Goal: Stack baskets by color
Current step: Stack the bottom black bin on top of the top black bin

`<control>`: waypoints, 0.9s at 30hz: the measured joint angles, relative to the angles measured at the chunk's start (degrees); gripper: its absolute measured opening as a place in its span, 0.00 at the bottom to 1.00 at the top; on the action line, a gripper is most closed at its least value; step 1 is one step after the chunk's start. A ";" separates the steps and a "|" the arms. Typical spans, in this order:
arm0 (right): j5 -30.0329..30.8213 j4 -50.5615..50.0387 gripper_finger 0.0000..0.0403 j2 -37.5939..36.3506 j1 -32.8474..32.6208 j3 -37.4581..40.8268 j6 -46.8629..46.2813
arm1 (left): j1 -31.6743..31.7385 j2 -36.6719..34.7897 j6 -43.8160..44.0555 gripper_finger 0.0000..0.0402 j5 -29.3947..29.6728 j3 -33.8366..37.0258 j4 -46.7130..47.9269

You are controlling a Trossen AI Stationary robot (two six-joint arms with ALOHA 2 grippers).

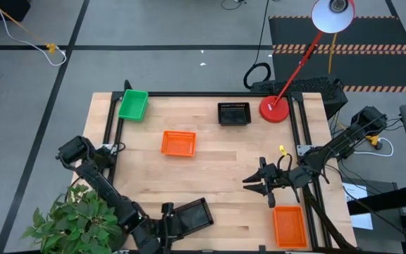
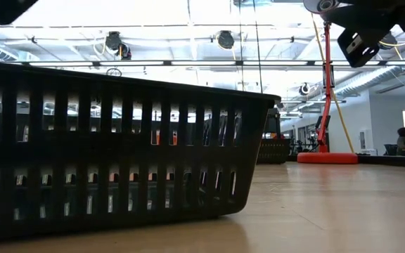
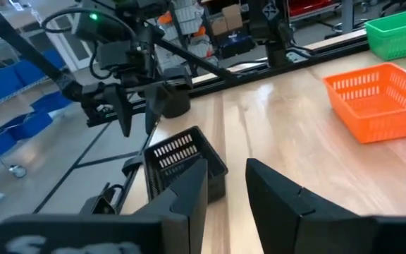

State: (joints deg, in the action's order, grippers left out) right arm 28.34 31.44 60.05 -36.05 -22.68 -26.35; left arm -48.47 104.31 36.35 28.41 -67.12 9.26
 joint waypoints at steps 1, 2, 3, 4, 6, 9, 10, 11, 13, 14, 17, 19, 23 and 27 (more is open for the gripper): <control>-0.02 -0.13 0.24 0.00 -0.33 0.00 -0.01 | -0.07 0.67 0.06 0.46 0.08 -0.01 -0.05; -0.02 -0.45 0.24 0.00 -0.71 0.00 -0.02 | -0.11 1.29 0.01 0.46 0.12 0.04 0.37; -0.01 -0.67 0.24 0.01 -1.08 0.02 -0.02 | -0.10 1.71 0.18 0.46 0.09 0.13 0.73; 0.00 -0.66 0.24 0.02 -1.44 0.02 -0.02 | 0.02 1.98 0.66 0.46 0.14 0.16 0.52; 0.06 -0.67 0.24 0.04 -1.91 0.02 -0.02 | 0.67 2.51 1.88 0.46 0.16 0.01 -0.38; 0.41 -0.39 0.24 0.04 -2.05 0.01 0.05 | 1.65 3.63 2.60 0.46 0.14 0.08 0.48; 0.83 -0.42 0.24 0.04 -1.98 0.02 0.31 | 1.94 3.96 2.63 0.46 -0.03 0.08 0.35; 1.79 -0.44 0.24 0.07 -1.96 0.02 0.78 | 2.15 4.16 2.57 0.46 -0.47 0.08 0.28; 3.58 -0.38 0.24 0.07 -1.92 0.02 2.14 | 2.35 4.18 2.15 0.46 -1.97 0.08 0.16; 4.75 -0.37 0.24 0.07 -1.82 0.02 2.87 | 2.46 4.18 2.16 0.46 -2.57 0.08 0.01; 6.10 0.14 0.24 0.07 -1.28 0.02 3.48 | 2.38 4.08 2.37 0.46 -2.83 0.08 -0.62; 6.12 0.50 0.24 0.07 -0.86 0.02 3.45 | 2.19 3.87 2.68 0.46 -2.84 0.08 -1.49; 6.12 0.52 0.24 0.07 -0.72 0.02 3.04 | 1.91 3.85 3.03 0.46 -2.60 0.08 -3.91; 6.12 0.50 0.24 0.07 -0.72 0.02 3.04 | 1.84 4.27 3.20 0.46 -2.22 0.08 -4.16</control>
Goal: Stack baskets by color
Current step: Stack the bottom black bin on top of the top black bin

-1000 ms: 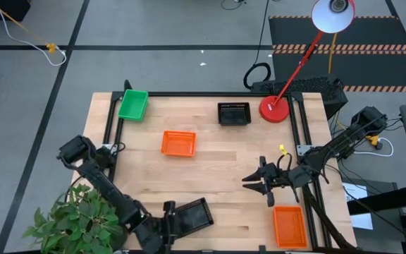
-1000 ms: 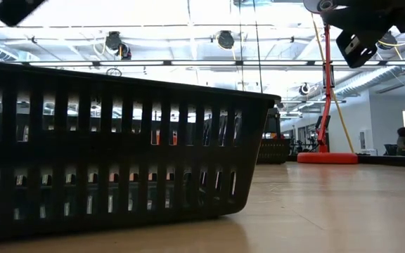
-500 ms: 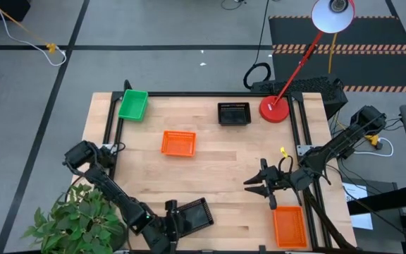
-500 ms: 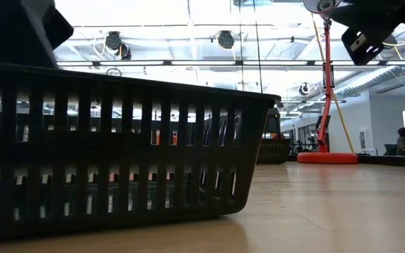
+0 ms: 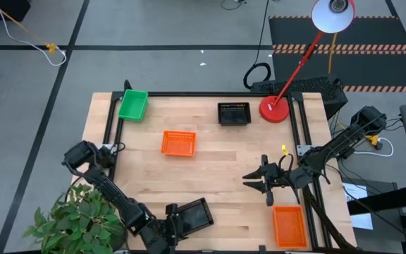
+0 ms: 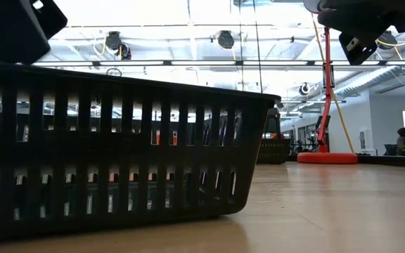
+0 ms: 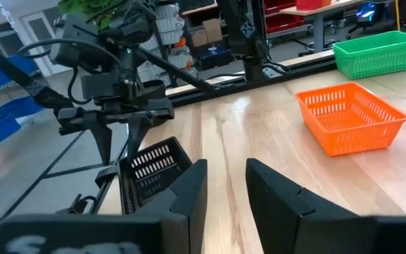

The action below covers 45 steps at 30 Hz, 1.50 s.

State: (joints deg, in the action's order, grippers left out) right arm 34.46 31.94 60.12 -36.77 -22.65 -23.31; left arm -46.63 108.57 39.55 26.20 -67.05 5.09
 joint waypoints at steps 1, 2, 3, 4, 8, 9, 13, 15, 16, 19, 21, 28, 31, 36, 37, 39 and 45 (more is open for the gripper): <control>0.00 0.00 0.24 0.00 0.00 0.00 0.00 | -0.07 0.17 -0.11 0.46 0.04 0.00 -0.11; 0.00 -0.02 0.24 0.00 0.00 0.00 0.00 | -0.09 0.24 -0.17 0.46 0.03 0.03 -0.12; 0.00 -0.03 0.24 0.00 0.00 0.00 0.00 | -0.04 0.24 -0.17 0.46 0.09 0.07 -0.18; 0.00 -0.04 0.24 0.00 0.00 0.00 0.00 | -0.04 0.22 0.01 0.46 0.20 0.07 -0.56; -0.01 -0.63 0.24 0.03 -0.04 0.00 -0.55 | -0.25 0.22 -0.49 0.46 0.46 0.07 -1.90; 0.00 -0.72 0.24 0.04 -0.04 0.00 -0.92 | -0.33 0.22 -0.66 0.46 0.48 0.07 -2.49; -0.06 -0.45 0.24 0.93 -0.07 0.00 -1.53 | -0.52 0.22 0.92 0.46 0.50 0.07 -2.21; -0.06 -0.40 0.24 1.74 -0.07 0.00 -1.94 | -0.86 0.22 1.11 0.46 0.68 0.07 -2.24; -0.04 -0.33 0.24 2.16 -0.07 0.00 -2.20 | -1.04 0.22 1.14 0.46 0.85 0.07 -2.24; -0.04 -0.10 0.24 3.18 -0.07 0.00 -2.58 | -1.56 0.22 1.39 0.46 0.85 0.07 -2.31; -0.04 0.68 0.24 3.57 -0.07 0.01 -2.47 | -1.92 0.33 2.20 0.46 0.56 0.07 -2.36; -0.04 2.79 0.24 3.63 -0.07 0.02 -0.31 | -2.36 3.17 2.08 0.46 -0.34 -0.03 -3.13; -0.04 3.89 0.24 3.60 0.10 0.00 1.42 | -2.28 4.69 2.07 0.46 0.66 0.10 -2.91; -0.05 5.03 0.24 3.60 0.96 0.02 3.21 | -2.19 5.64 2.71 0.45 2.87 0.09 -0.69; -0.10 4.95 0.24 3.61 1.10 0.02 3.30 | -2.16 5.62 2.67 0.44 3.61 0.09 -0.44; -0.11 5.09 0.24 3.61 1.16 0.02 3.43 | -2.14 5.59 1.67 0.40 4.20 0.09 -0.40; -0.06 4.71 0.24 3.61 1.16 -0.23 3.92 | -1.48 5.06 -2.90 0.16 3.83 0.07 1.40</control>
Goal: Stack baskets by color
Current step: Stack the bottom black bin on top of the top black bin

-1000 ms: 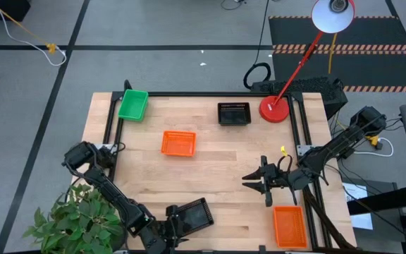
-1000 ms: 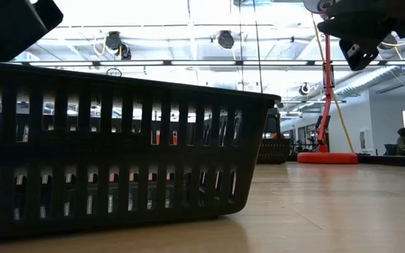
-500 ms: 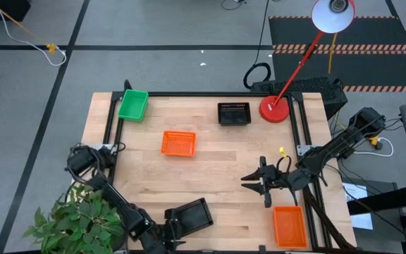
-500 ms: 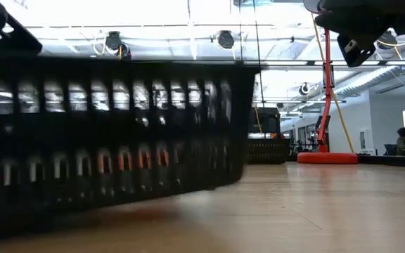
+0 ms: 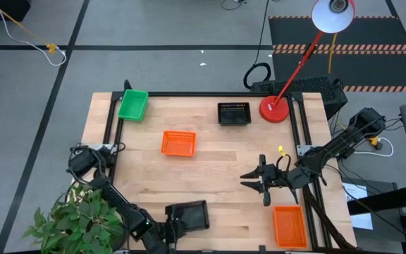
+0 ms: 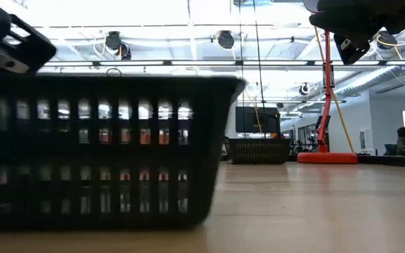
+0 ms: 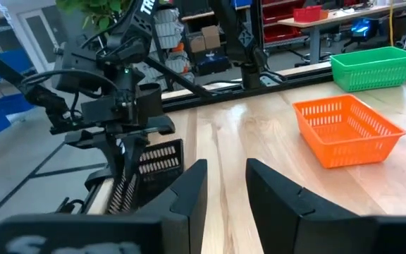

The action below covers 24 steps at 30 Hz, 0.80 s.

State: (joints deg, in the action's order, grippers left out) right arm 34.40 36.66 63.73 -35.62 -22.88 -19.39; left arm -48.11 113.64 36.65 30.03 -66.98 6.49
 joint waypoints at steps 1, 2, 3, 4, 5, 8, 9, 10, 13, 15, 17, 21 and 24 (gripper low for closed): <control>0.03 -1.06 0.24 0.23 0.00 -0.67 0.02 | 0.33 -0.39 -0.54 0.11 -0.01 0.00 1.36; 0.04 -2.54 0.24 0.79 0.00 -1.86 0.02 | 0.75 -1.04 -0.81 0.07 -0.05 0.01 2.79; 0.02 -4.21 0.24 1.47 0.00 -3.36 0.12 | 1.31 -1.80 -0.91 0.04 -0.03 0.00 4.12; 0.02 -6.50 0.24 2.27 -0.02 -5.14 0.29 | 1.92 -2.65 -0.94 0.02 -0.05 0.00 5.46; -0.02 -8.67 0.24 3.22 -0.10 -7.08 0.59 | 2.50 -3.58 -0.98 0.03 -0.06 0.00 6.92; -0.17 -16.20 0.24 6.39 -0.09 -14.34 1.42 | 4.57 -6.85 -3.72 0.04 -0.32 0.02 10.61; -0.19 -18.78 0.24 7.40 -0.09 -16.83 1.82 | 5.44 -8.18 -4.97 0.04 -0.44 0.02 11.18; -0.31 -21.06 0.24 8.32 -0.09 -19.29 2.12 | 6.22 -9.70 -6.46 0.03 -0.50 0.02 12.14; -1.73 -27.10 0.24 10.40 -0.07 -26.65 2.20 | 8.92 -14.70 -10.69 0.01 -0.93 0.02 14.90; -1.71 -31.99 0.24 11.26 -0.06 -31.26 3.20 | 10.76 -18.32 -13.31 0.02 -1.30 0.02 16.61; -1.56 -36.74 0.24 11.72 0.02 -35.37 4.38 | 12.60 -21.97 -15.97 0.03 -1.30 0.01 17.52; 0.30 -43.23 0.24 11.89 0.98 -41.60 7.52 | 16.36 -28.18 -21.66 0.01 -1.51 0.00 18.69; 0.90 -46.32 0.24 11.83 2.83 -45.38 11.66 | 19.85 -31.79 -26.25 0.02 -1.49 0.00 18.36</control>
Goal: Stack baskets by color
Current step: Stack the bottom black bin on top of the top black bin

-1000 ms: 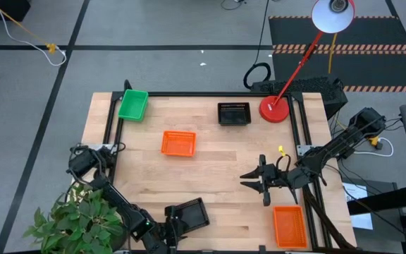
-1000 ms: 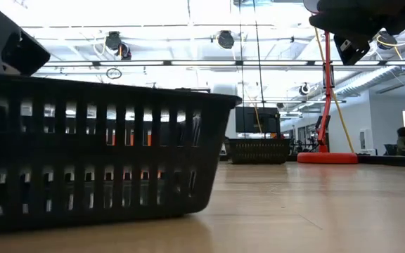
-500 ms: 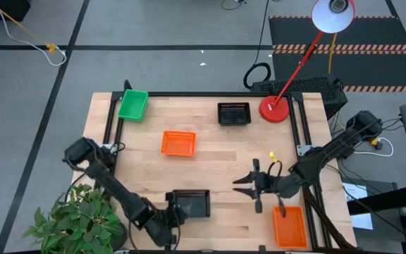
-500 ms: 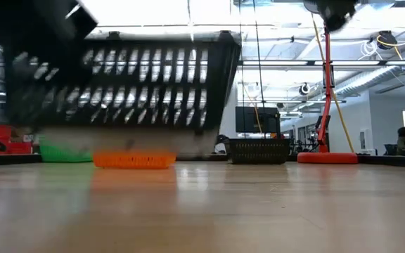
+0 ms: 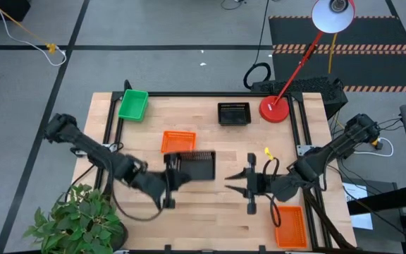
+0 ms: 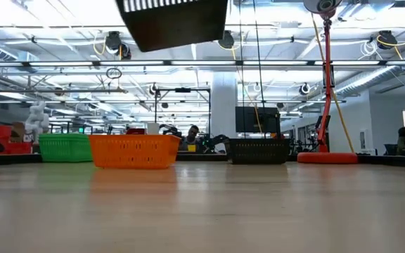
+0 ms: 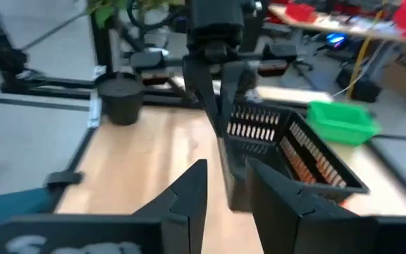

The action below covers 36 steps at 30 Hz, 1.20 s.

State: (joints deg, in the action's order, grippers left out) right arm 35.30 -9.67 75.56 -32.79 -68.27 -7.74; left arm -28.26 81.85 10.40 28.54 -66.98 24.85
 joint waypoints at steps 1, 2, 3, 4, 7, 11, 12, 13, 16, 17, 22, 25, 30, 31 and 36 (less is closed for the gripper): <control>-0.01 -0.56 0.24 0.01 0.68 -0.94 1.25 | 1.13 -0.84 -1.31 0.02 -0.10 0.00 0.10; -0.30 -1.41 0.24 0.01 1.45 -1.74 2.23 | 2.41 -1.39 -2.40 0.02 -0.46 -0.21 0.21; -0.93 -1.84 0.24 -0.01 2.31 -2.33 2.78 | 3.71 -1.58 -3.21 0.02 -1.10 -0.91 0.79; -1.20 -2.19 0.24 -0.01 3.15 -2.69 3.14 | 4.73 -1.54 -3.65 0.01 -1.66 -1.94 1.87; -2.39 -3.57 0.24 0.03 4.99 -2.69 4.09 | 6.69 -0.99 -4.80 0.01 -2.06 -5.61 6.77; -2.32 -7.13 0.27 0.96 5.76 -2.67 2.31 | 8.04 0.36 -5.41 0.03 -2.84 -8.52 8.77; -2.35 -8.09 0.28 1.29 5.69 -2.67 1.86 | 7.97 0.45 -5.42 0.02 -2.81 -8.52 8.78; -2.35 -9.28 0.29 1.75 5.24 -2.61 1.03 | 7.82 0.93 -5.43 0.02 -2.78 -8.59 8.19; -2.20 -10.31 0.33 3.39 4.08 -2.61 -1.72 | 7.39 1.96 -5.28 0.01 -3.11 -8.56 9.45; -1.95 -10.39 0.34 4.01 3.57 -2.61 -1.98 | 7.32 2.38 -4.54 0.02 -3.26 -8.50 10.01; -0.90 -9.92 0.37 6.01 3.13 -2.61 -1.78 | 7.25 4.94 -3.25 0.03 -3.53 -8.57 10.08; -0.84 -9.35 0.37 6.46 3.99 -2.58 -0.92 | 7.56 5.61 -4.11 0.01 -3.96 -8.57 9.34; -0.88 -10.34 0.37 6.97 5.80 -2.57 0.55 | 8.52 6.00 -4.15 0.04 -4.55 -8.57 9.06; -0.88 -10.53 0.37 7.04 6.26 -2.58 1.04 | 8.54 5.96 -4.17 0.04 -4.55 -8.57 8.77; -0.90 -10.69 0.37 7.86 8.05 -2.57 2.51 | 9.11 6.01 -5.15 0.01 -4.53 -8.57 8.38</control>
State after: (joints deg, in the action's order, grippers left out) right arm 34.40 -20.35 83.41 -24.74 -70.83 -5.22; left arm -19.16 87.86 5.25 24.01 -75.55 33.23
